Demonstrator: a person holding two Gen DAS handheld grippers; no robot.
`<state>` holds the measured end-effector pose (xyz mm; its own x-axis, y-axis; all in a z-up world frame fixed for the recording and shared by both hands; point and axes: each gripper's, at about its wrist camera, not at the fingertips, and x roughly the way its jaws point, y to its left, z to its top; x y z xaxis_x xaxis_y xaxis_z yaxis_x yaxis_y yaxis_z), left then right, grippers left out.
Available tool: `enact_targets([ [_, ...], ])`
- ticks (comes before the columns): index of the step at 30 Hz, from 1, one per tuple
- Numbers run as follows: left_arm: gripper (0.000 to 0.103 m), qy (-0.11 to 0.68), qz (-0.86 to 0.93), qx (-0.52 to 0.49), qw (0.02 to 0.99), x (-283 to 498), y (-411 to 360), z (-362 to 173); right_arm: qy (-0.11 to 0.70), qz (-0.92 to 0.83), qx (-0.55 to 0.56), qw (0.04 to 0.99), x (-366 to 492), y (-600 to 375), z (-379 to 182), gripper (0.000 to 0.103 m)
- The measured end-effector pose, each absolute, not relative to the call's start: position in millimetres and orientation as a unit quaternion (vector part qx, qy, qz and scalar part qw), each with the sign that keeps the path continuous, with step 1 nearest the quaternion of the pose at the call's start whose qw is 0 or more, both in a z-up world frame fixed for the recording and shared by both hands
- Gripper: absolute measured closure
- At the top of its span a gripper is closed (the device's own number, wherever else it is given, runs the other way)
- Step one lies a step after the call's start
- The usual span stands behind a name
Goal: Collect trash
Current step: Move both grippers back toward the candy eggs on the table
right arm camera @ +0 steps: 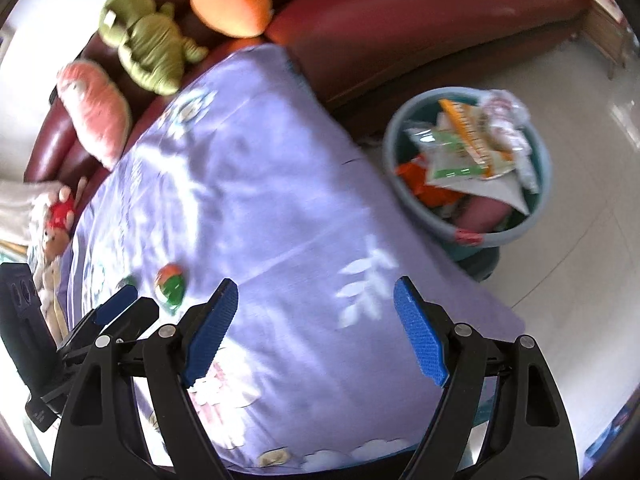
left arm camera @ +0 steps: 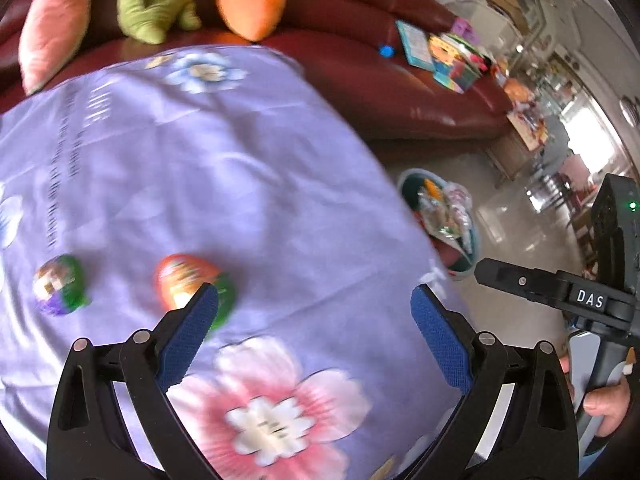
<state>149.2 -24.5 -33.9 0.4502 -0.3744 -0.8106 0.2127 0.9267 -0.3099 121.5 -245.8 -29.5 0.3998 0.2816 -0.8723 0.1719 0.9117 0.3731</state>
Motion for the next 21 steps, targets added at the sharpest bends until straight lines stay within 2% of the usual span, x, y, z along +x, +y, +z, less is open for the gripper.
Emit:
enact_targets([
  [12,0.006,0.5,-0.088,-0.102,0.855,125,99,-56,0.575,0.11,0.134,0.8,144,-126,-34,0.027],
  [21,0.006,0.501,-0.046,-0.138,0.853,119,160,-70,0.598,0.151,0.086,0.783,166,-56,-62,0.027],
])
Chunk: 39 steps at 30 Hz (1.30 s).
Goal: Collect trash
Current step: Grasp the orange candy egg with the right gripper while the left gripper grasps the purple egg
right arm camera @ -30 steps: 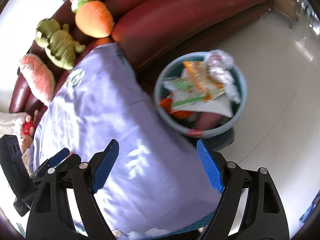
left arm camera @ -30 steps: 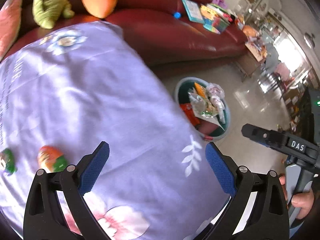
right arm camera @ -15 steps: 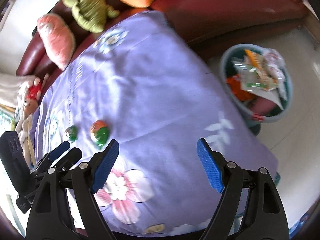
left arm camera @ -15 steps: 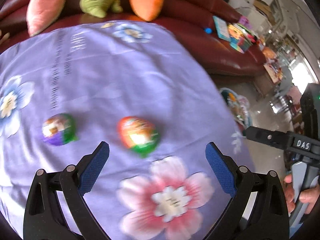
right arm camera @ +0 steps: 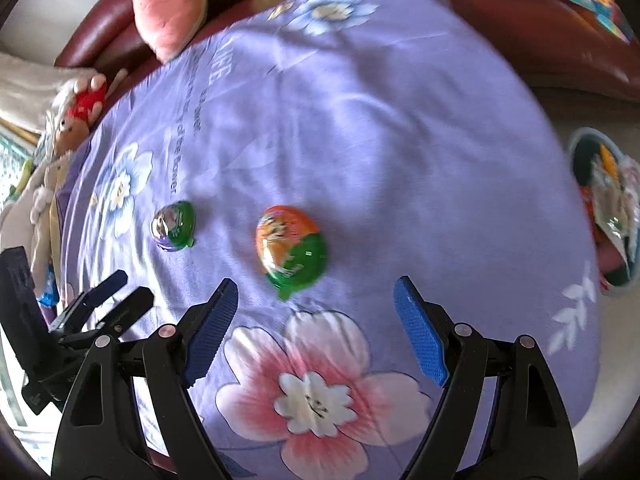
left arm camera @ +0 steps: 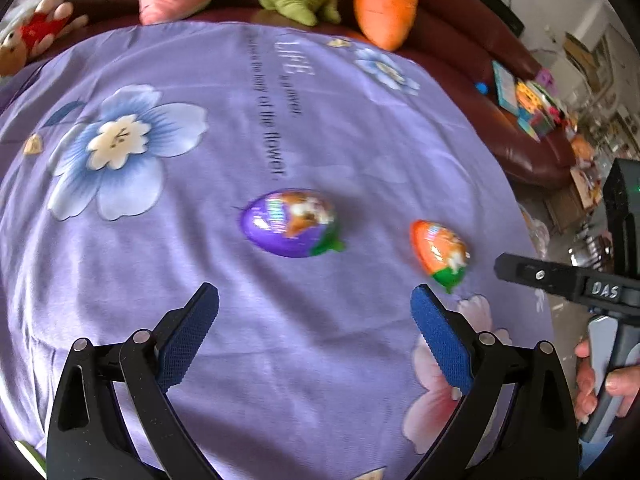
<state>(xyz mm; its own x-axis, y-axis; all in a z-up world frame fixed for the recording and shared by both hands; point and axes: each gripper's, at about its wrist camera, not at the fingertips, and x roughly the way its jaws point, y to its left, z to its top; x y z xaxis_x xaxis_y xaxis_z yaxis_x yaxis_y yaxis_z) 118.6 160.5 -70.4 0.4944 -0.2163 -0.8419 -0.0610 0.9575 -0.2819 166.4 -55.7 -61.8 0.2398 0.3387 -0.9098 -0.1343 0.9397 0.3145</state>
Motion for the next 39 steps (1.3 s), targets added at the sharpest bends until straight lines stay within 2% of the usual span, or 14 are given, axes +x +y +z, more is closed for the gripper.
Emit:
enact_targets([
  [5,0.006,0.492,-0.029,-0.164,0.855,120,183,-72,0.593,0.157,0.048,0.788,176,-31,-71,0.028],
  [6,0.006,0.492,-0.026,-0.169,0.854,121,187,-72,0.593,0.158,0.043,0.788,177,-28,-72,0.031],
  [8,0.006,0.493,-0.022,-0.176,0.852,123,191,-74,0.595,0.161,0.032,0.787,179,-22,-76,0.043],
  [15,0.006,0.499,-0.016,-0.177,0.848,131,198,-80,0.586,0.162,-0.005,0.794,184,-6,-87,0.048],
  [16,0.006,0.501,-0.015,-0.175,0.848,132,199,-80,0.587,0.162,-0.011,0.793,184,-4,-89,0.055],
  [17,0.006,0.503,-0.014,-0.172,0.847,133,198,-81,0.593,0.163,-0.015,0.788,184,-3,-93,0.058],
  [22,0.006,0.508,-0.014,-0.14,0.85,143,194,-82,0.583,0.166,-0.013,0.795,177,-6,-89,0.059],
  [30,0.006,0.521,-0.068,0.017,0.851,169,164,-87,0.593,0.168,0.049,0.786,171,-33,-79,0.059],
  [36,0.007,0.52,-0.103,0.056,0.846,176,155,-92,0.596,0.169,0.073,0.781,168,-42,-76,0.058],
  [38,0.009,0.521,-0.107,0.057,0.845,180,154,-96,0.597,0.169,0.082,0.78,168,-46,-76,0.058],
  [39,0.014,0.522,-0.11,0.055,0.844,182,153,-97,0.597,0.168,0.083,0.78,168,-46,-76,0.058],
])
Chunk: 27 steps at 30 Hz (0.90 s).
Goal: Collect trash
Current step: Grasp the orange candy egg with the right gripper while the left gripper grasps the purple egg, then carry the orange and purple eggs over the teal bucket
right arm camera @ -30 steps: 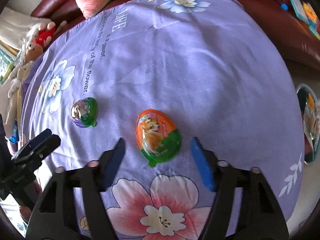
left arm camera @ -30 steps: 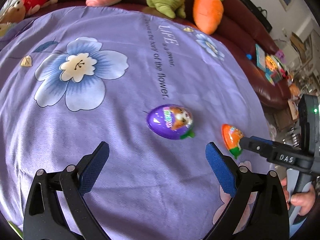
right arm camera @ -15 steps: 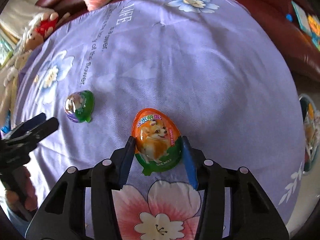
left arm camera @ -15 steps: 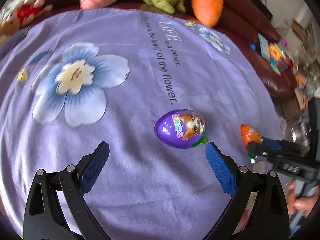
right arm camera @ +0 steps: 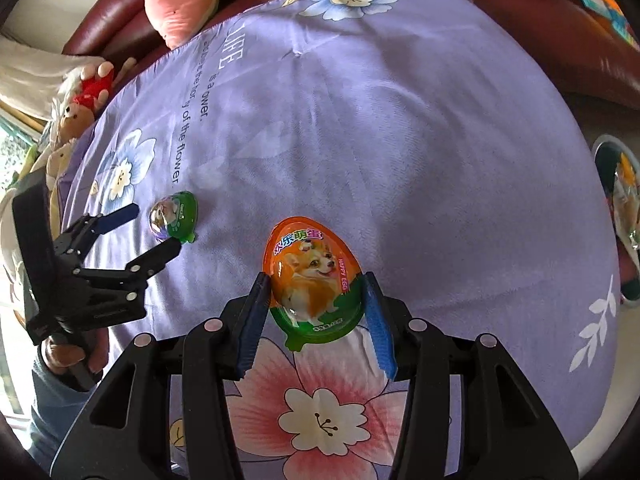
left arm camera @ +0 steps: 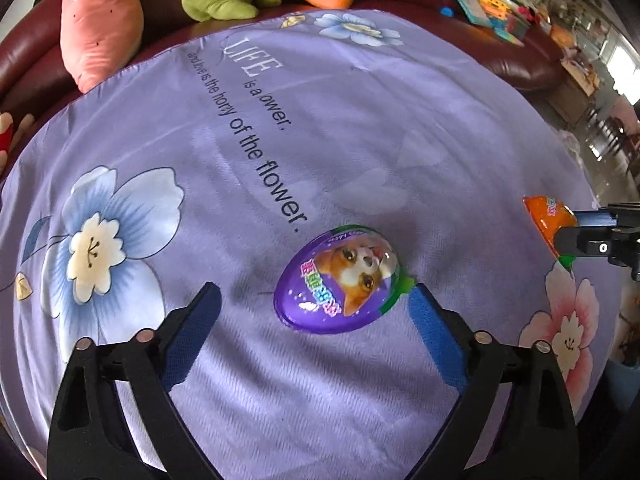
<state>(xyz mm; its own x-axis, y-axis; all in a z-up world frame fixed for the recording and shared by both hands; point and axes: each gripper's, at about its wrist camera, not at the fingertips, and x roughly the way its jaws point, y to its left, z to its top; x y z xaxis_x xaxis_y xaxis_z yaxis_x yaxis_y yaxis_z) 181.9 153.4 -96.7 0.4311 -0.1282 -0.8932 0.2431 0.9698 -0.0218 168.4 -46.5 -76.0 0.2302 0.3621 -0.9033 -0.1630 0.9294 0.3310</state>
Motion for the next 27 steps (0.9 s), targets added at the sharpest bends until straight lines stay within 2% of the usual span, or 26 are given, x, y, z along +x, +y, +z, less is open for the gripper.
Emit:
enact_targets([
  [6,0.017,0.517,-0.121,0.058,0.845,184,148,-98,0.602,0.169,0.101,0.774,171,-50,-79,0.058],
  [8,0.027,0.511,-0.12,0.064,0.849,184,146,-97,0.601,0.169,0.102,0.774,171,-51,-80,0.058],
  [9,0.041,0.508,-0.122,0.065,0.85,184,145,-96,0.602,0.169,0.104,0.773,171,-51,-81,0.058],
  [27,0.041,0.503,-0.124,0.024,0.855,173,98,-63,0.584,0.161,0.145,0.783,164,-98,-74,0.058],
])
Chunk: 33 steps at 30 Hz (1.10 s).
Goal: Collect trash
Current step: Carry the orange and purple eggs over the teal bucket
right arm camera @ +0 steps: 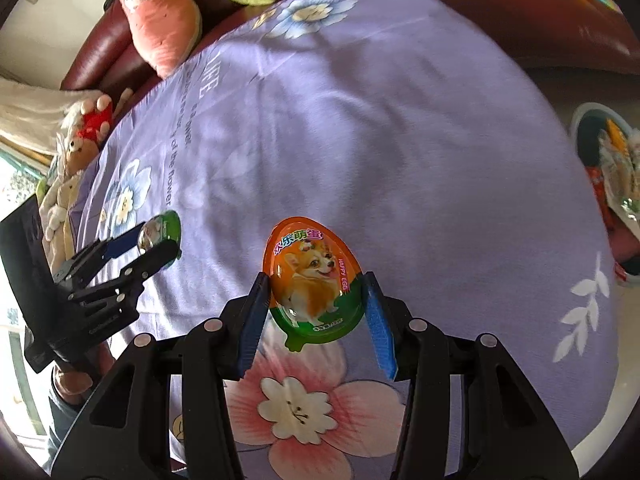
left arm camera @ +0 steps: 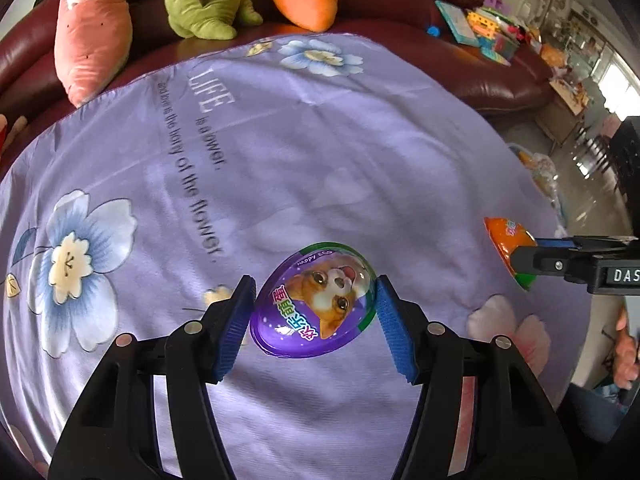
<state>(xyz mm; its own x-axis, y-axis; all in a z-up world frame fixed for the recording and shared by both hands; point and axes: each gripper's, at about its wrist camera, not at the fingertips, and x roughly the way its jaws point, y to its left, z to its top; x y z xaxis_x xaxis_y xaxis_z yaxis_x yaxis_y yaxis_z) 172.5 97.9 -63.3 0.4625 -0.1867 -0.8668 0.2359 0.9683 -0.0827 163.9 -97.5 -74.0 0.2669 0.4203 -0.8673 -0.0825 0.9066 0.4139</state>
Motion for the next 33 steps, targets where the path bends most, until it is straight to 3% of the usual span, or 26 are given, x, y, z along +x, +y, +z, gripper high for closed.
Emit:
enact_targets([
  [21,0.041,0.498,-0.21,0.047,0.84,159,-81,-39,0.522,0.096,0.261,0.806,132,-276,-64,0.058],
  [33,0.041,0.502,-0.264,0.068,0.821,184,-193,-38,0.469,0.0,0.333,0.818,136,-429,-69,0.058],
])
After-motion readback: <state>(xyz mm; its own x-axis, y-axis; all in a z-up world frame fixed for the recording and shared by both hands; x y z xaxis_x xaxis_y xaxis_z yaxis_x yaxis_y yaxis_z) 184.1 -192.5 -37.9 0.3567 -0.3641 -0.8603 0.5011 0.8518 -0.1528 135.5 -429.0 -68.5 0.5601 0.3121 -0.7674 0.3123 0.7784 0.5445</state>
